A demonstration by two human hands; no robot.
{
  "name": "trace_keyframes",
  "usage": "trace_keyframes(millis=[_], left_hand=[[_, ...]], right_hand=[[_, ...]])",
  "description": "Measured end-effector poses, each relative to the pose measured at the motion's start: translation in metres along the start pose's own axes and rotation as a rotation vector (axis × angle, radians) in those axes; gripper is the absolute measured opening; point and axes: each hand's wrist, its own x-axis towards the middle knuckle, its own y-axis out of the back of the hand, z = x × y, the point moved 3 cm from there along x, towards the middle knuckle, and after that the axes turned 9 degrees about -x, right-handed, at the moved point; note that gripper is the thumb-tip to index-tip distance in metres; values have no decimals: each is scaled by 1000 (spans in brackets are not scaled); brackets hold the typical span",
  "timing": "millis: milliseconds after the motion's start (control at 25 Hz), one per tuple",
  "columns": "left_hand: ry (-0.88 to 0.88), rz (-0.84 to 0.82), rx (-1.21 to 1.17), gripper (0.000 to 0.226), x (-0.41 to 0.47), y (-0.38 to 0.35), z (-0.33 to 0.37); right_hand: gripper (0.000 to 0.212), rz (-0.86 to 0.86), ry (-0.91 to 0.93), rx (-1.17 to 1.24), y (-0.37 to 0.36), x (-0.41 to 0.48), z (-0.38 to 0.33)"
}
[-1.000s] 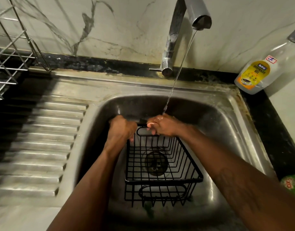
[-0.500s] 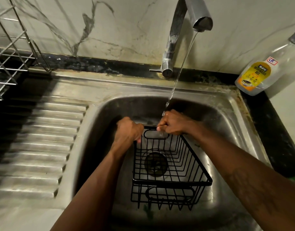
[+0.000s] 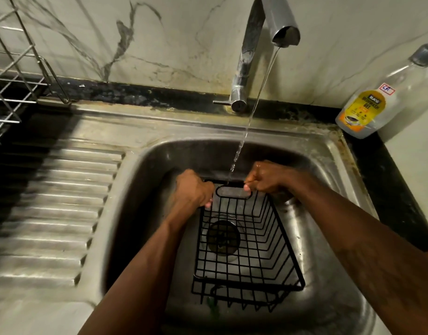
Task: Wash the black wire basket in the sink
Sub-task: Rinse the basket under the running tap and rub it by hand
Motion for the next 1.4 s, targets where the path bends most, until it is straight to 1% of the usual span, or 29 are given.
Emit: trace_keyframes(millis=[80, 160, 240, 280, 320, 400, 480, 520, 560, 600, 640, 680, 720, 760, 840, 880, 920, 1000, 1120, 1200, 1320, 1400], left_hand=[[-10, 10, -9, 21, -1, -2, 3], [-4, 40, -11, 22, -3, 0, 5], [-4, 66, 23, 23, -8, 1, 8], [-14, 81, 36, 23, -10, 3, 9], [-18, 92, 30, 22, -9, 5, 10], [-7, 110, 5, 20, -7, 7, 8], [-21, 138, 8, 22, -4, 9, 7], [-38, 149, 9, 23, -3, 10, 6], [-47, 157, 0, 22, -3, 10, 6], [-46, 160, -17, 22, -3, 11, 6], [-35, 159, -38, 21, -3, 12, 5], [-21, 157, -57, 19, -3, 13, 5], [-7, 155, -70, 18, -2, 14, 4], [-1, 154, -74, 18, -1, 14, 4], [-9, 143, -65, 19, 0, 13, 4], [-14, 133, -55, 19, -1, 12, 4], [-15, 125, -48, 19, -2, 12, 3], [-7, 114, -71, 20, -3, 10, 3], [-9, 130, -86, 22, -2, 9, 3], [-13, 117, -88, 21, -3, 6, 3], [-10, 84, -98, 23, -7, 0, 5], [-23, 107, -95, 22, -6, 1, 6]], right_hand=[[30, 36, -59, -66, -4, 5, 4], [26, 121, -79, -164, -12, 20, -12], [43, 224, -71, -172, -20, 30, -31], [45, 292, -59, -172, -18, 31, -40], [42, 356, -24, -166, -18, 33, -45], [35, 394, 22, -167, -19, 28, -52], [28, 396, 13, -135, -22, 25, -49], [25, 392, -12, -55, -26, 25, -43], [31, 381, -34, 49, -29, 26, -37], [46, 344, -54, 125, -32, 26, -33], [59, 314, -53, 157, -34, 28, -30], [66, 296, -59, 143, -34, 30, -28], [66, 294, -62, 135, -32, 31, -27], [60, 303, -68, 126, -28, 30, -27], [34, 315, -97, 88, -23, 28, -25], [27, 300, -117, 83, -24, 28, -22], [24, 273, -127, 90, -27, 28, -19], [25, 237, -129, 137, -32, 30, -17], [44, 254, -165, 106, -36, 36, -20], [50, 296, -222, 118, -35, 36, -25], [44, 330, -246, 40, -28, 39, -38], [37, 382, -235, 52, -25, 44, -45]])
